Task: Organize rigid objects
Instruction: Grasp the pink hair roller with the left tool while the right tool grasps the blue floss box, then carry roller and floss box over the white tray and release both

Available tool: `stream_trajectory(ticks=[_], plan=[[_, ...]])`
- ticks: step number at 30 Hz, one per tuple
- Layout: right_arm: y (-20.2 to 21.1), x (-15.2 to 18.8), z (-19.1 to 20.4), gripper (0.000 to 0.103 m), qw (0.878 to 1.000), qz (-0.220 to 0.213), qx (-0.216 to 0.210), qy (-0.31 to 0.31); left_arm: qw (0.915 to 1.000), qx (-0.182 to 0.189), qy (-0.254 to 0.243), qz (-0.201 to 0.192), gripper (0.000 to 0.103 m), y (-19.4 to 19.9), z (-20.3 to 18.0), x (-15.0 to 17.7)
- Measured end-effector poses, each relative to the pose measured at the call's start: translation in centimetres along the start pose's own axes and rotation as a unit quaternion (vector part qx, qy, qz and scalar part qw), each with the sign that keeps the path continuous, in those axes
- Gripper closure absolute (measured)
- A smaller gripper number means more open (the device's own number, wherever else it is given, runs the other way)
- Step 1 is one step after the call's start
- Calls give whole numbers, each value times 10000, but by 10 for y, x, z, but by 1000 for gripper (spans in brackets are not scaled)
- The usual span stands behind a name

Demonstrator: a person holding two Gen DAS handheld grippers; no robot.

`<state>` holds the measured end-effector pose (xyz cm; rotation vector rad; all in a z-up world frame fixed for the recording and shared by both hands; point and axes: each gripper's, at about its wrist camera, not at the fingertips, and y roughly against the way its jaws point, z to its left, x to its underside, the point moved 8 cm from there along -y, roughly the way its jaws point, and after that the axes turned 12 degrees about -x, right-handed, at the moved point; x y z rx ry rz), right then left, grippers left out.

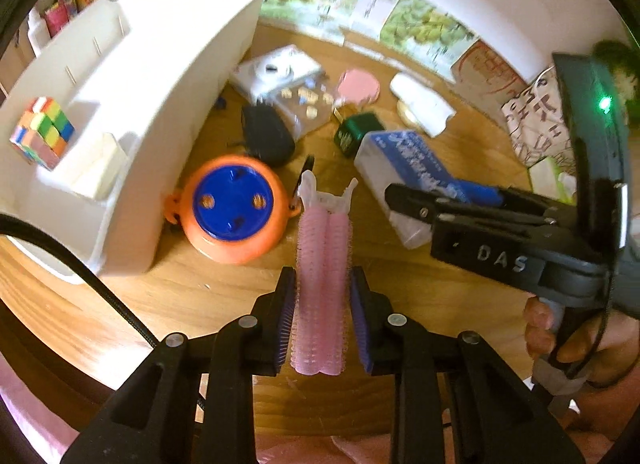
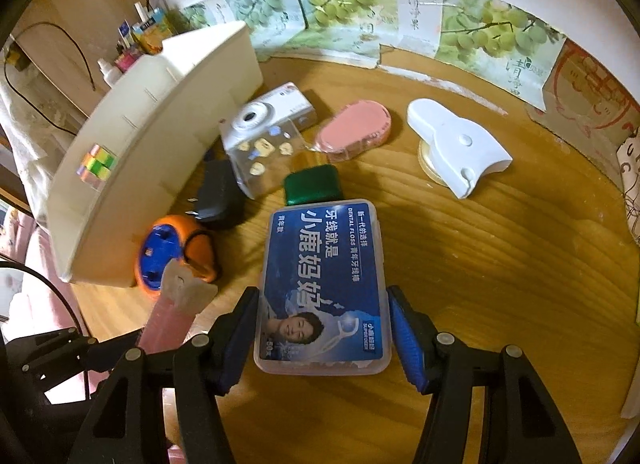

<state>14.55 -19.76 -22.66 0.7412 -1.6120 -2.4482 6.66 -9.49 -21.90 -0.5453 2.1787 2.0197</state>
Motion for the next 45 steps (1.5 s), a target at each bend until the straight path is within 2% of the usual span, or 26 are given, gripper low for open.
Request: stream_trajectory(ticks=[13,24,35,45], plan=[[40,-34,35,40,9975,-624,140,298,9945,86,-260,-1011,74,66,16,-55],[67,-83,74,40,9906,-1245,248,510,9877,30,-266,-1543,74,99,50,-98],[66,-114,118,40,9858,-1619,218,400,9849,4,-435,-1674,74,115,96,-121],[46,-139,160,40,9825,-1843,150,218,9846,-127,-624,-1627,74,111,150,-133]])
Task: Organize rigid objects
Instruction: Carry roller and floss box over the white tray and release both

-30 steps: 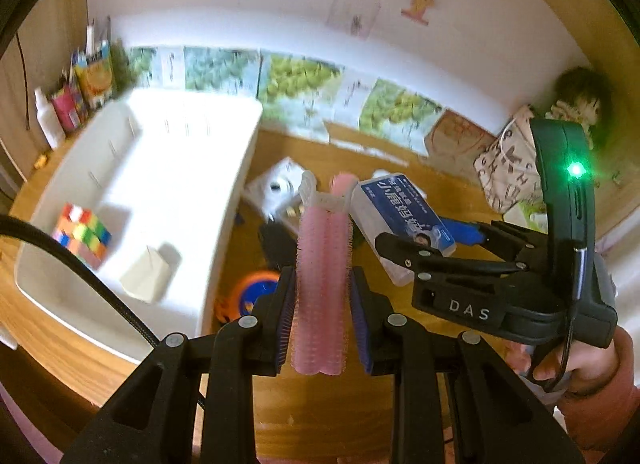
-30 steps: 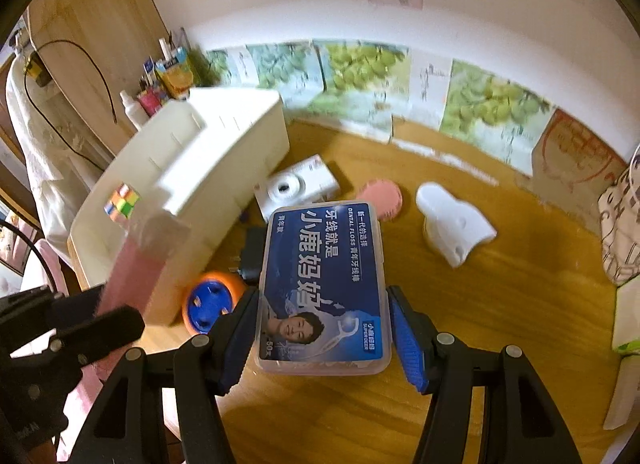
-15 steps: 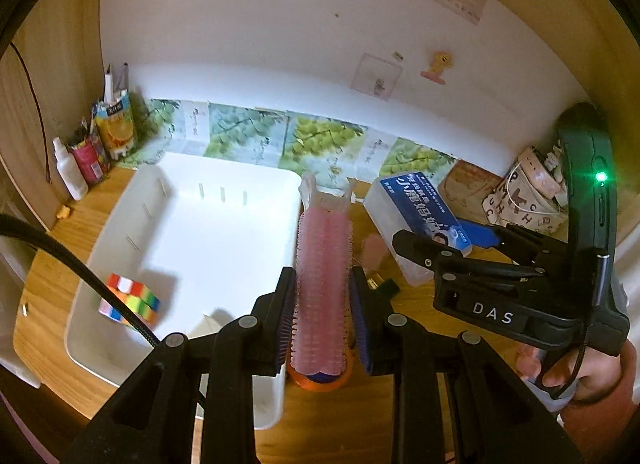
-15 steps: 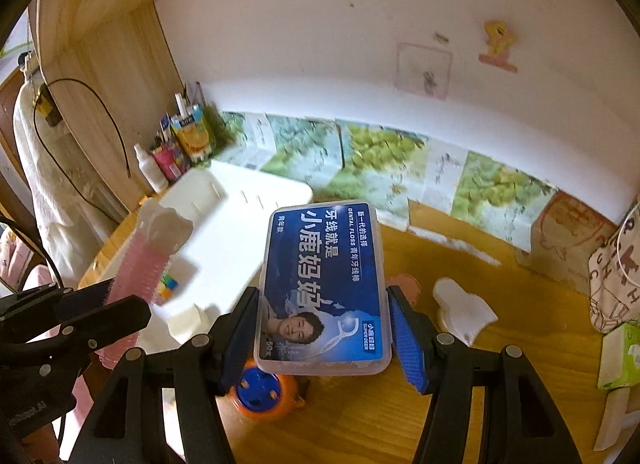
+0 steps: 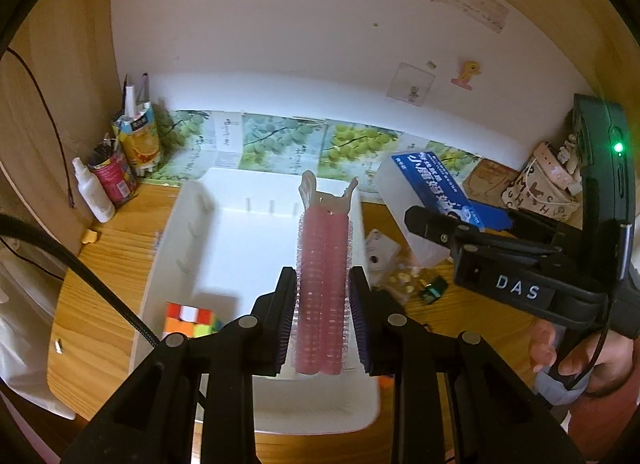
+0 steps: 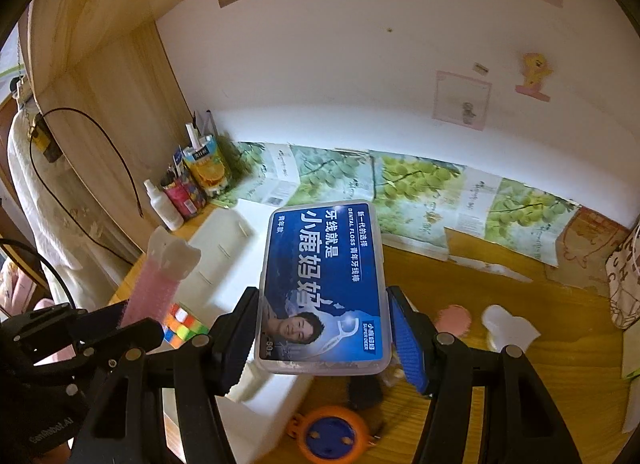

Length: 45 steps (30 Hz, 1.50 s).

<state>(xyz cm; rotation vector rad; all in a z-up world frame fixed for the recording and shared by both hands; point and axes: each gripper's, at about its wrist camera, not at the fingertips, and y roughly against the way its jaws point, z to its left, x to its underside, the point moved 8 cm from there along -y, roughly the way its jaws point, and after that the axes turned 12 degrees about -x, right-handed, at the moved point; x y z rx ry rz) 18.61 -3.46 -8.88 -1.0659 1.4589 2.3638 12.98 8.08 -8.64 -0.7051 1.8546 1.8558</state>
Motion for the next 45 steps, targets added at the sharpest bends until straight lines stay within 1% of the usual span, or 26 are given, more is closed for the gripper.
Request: stream_trajectory(ticks=[10,13,16,18,23,27,29,30,32,33,35,38,42,45], plan=[[-36,-5,33,40,9998,7,-87,-189,9996,-13,-92,285,74,-23,44,11],[-46,-3,40,40,9996,33,-120,-271,9988,-115,-222,424,74,-32,52,17],[-56,1,43,40,9991,93,-145,-391,9977,-54,-285,618,74,-40,57,25],[-63,5,45,40,9986,135,-170,-480,9970,-68,-358,676,73,-45,60,28],[-77,14,48,40,9970,235,-234,-705,9966,-141,-439,687,73,-50,66,30],[-80,17,49,40,9957,201,-317,-851,9960,-138,-511,716,72,-54,69,29],[-79,16,48,39,9957,118,-295,-874,9960,-160,-541,696,60,-55,70,28],[-78,15,47,39,9955,80,-292,-895,9961,-179,-558,663,57,-54,70,27],[-75,14,46,37,9958,6,-258,-882,9964,-182,-590,579,44,-52,69,24],[-73,14,46,33,9961,-24,-235,-853,9967,-173,-587,542,41,-51,68,23],[-70,13,45,31,9962,-74,-227,-840,9973,-123,-557,460,33,-47,66,22],[-64,13,42,31,9960,-151,-232,-845,9978,-68,-554,359,28,-42,62,20],[-55,14,38,30,9960,-266,-231,-822,9984,35,-511,245,27,-34,54,20],[-48,15,35,30,9962,-343,-226,-770,9991,135,-403,87,24,-24,48,18]])
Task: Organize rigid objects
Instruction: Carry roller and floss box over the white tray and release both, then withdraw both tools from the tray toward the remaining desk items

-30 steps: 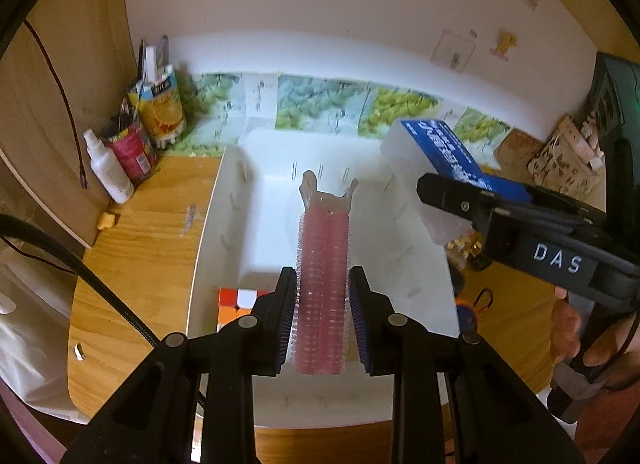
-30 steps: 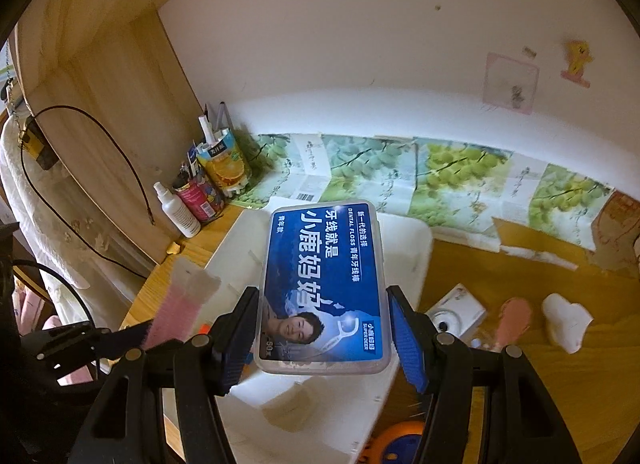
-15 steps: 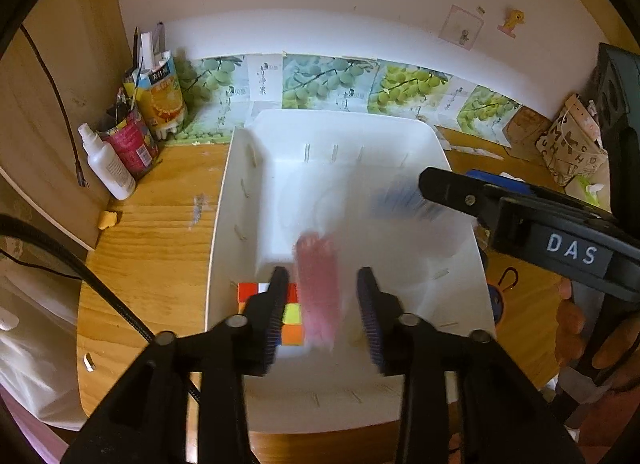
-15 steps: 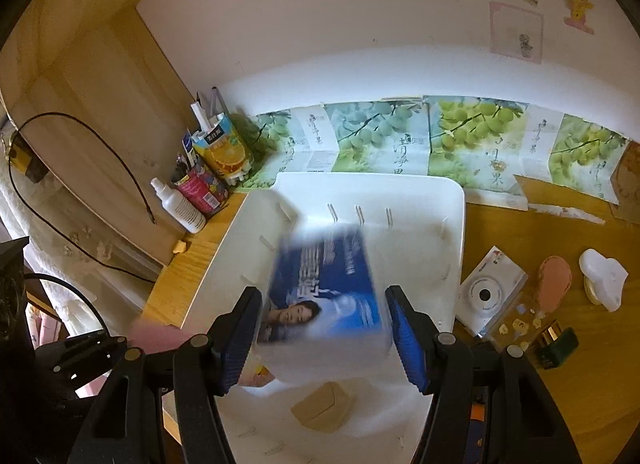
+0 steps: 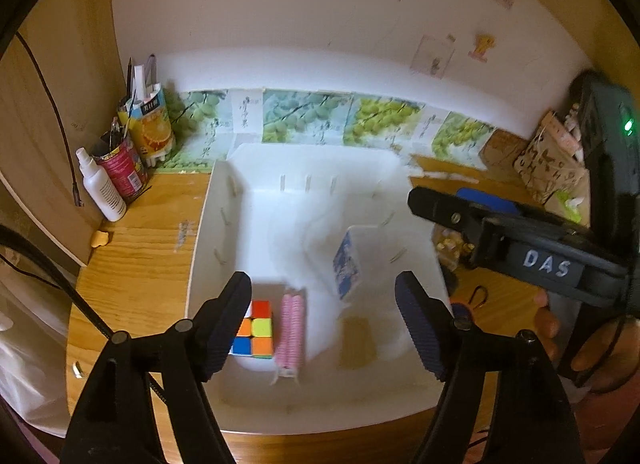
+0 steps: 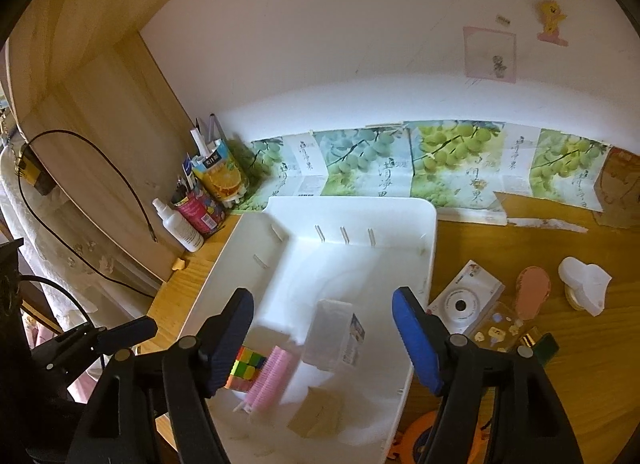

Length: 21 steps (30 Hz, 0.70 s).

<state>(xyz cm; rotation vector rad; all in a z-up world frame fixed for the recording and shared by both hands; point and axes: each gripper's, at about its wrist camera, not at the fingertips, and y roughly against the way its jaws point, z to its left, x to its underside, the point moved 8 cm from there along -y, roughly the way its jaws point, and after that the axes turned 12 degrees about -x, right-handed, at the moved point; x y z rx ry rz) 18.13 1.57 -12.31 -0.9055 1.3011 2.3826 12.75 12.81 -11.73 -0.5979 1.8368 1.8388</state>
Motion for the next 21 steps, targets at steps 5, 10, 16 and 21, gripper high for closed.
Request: stream_trajectory(ticks=[5,10,16,21], plan=[[16,2,-4,26,9997,-132,30,227,9997,2,128,-230,20,16,-12,-1],[35,4,-8,26,9987,-213,-64,453,9995,-107,228,-184,20,24,-26,4],[61,5,-11,22,9952,-295,-119,922,9982,-179,541,-167,20,33,-46,12],[79,8,-15,22,9900,-296,-120,1372,9970,-260,722,-134,20,40,-63,20]])
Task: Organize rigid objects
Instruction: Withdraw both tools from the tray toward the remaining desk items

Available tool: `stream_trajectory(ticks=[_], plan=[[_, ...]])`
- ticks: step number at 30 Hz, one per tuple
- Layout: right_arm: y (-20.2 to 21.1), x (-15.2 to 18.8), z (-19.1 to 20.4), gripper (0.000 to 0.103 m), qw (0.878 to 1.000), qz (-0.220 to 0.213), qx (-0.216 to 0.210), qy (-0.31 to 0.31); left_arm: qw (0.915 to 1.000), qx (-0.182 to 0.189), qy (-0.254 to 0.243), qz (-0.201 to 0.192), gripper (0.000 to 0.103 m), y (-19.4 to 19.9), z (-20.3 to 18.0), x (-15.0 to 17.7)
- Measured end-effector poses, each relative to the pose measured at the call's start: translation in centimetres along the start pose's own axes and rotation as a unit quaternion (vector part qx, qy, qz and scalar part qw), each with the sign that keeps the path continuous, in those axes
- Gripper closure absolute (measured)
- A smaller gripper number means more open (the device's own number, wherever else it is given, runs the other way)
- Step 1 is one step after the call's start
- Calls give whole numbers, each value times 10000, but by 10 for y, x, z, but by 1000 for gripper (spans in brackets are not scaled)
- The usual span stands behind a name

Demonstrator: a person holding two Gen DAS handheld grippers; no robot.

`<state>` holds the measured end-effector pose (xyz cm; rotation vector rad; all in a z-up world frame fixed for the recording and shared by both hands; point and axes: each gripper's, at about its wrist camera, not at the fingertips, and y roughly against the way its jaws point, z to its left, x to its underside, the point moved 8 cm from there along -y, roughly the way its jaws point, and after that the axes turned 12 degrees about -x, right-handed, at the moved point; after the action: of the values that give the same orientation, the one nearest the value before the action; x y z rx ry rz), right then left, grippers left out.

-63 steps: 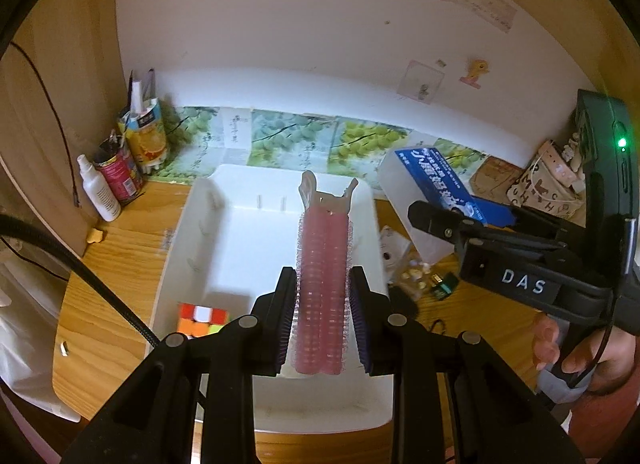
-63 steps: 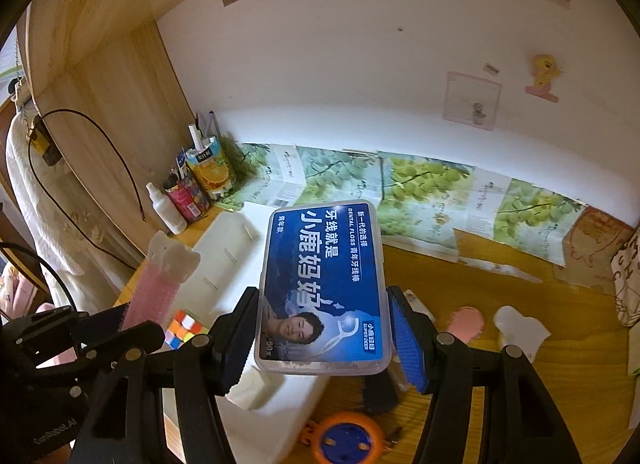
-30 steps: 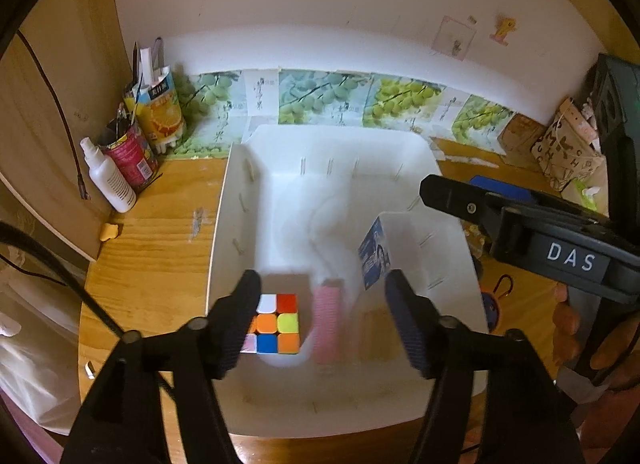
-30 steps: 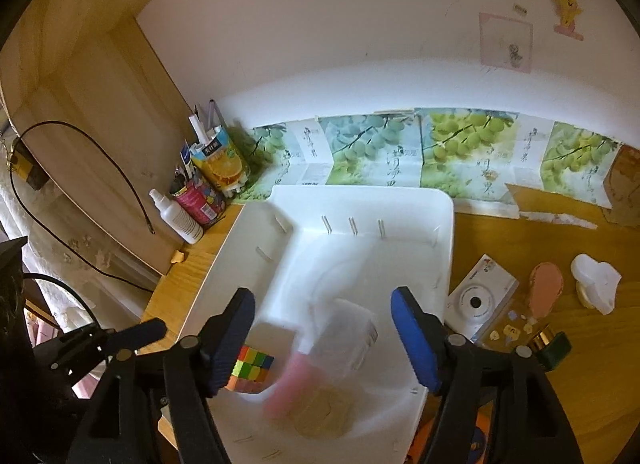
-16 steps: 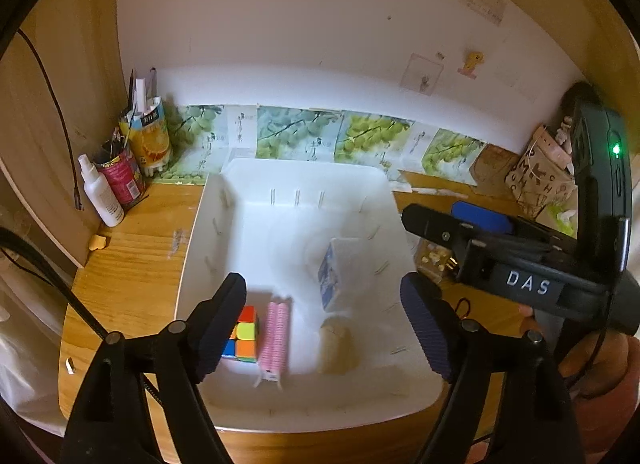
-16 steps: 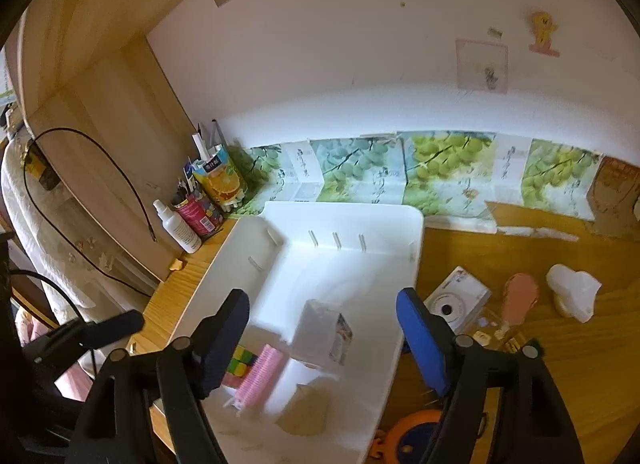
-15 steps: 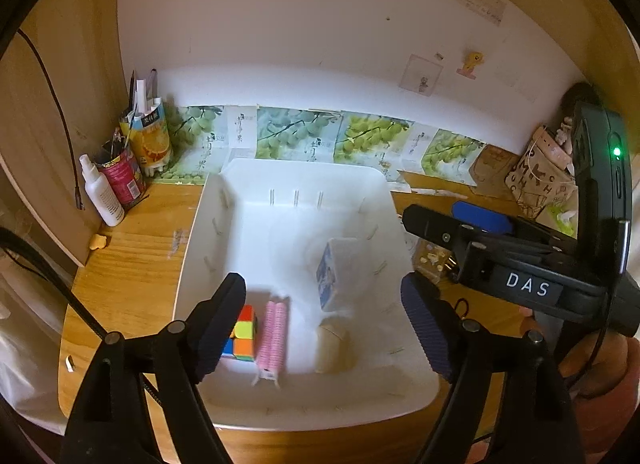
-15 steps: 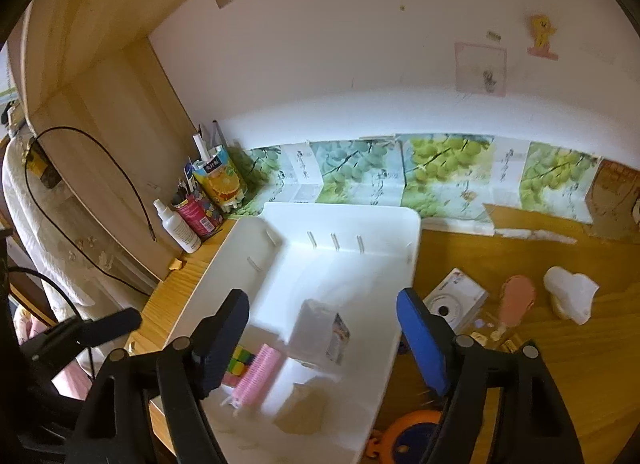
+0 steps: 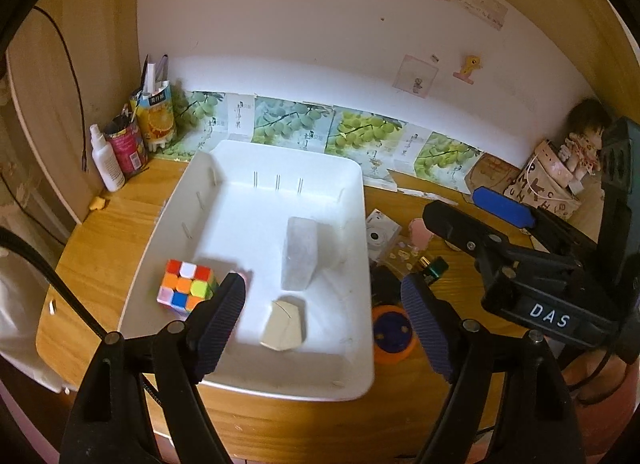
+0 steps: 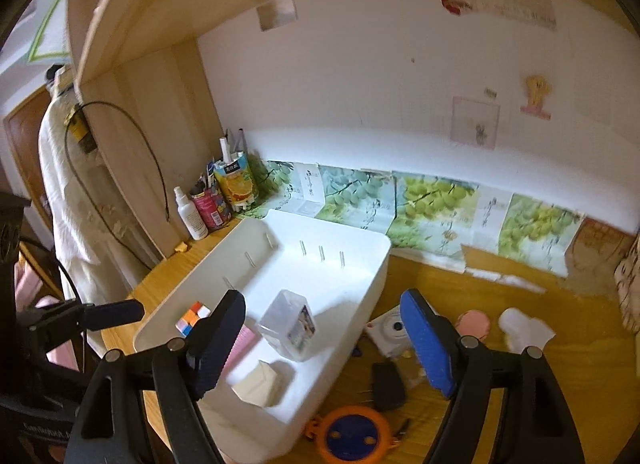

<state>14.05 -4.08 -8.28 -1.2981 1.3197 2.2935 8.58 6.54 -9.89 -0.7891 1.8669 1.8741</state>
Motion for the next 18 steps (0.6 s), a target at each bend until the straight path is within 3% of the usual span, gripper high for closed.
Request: stream_trajectory(ticks=[18], plan=[[40,35,-20,22,9948,310,-311,916,9972,-244,698,136,20,10,-44,45]])
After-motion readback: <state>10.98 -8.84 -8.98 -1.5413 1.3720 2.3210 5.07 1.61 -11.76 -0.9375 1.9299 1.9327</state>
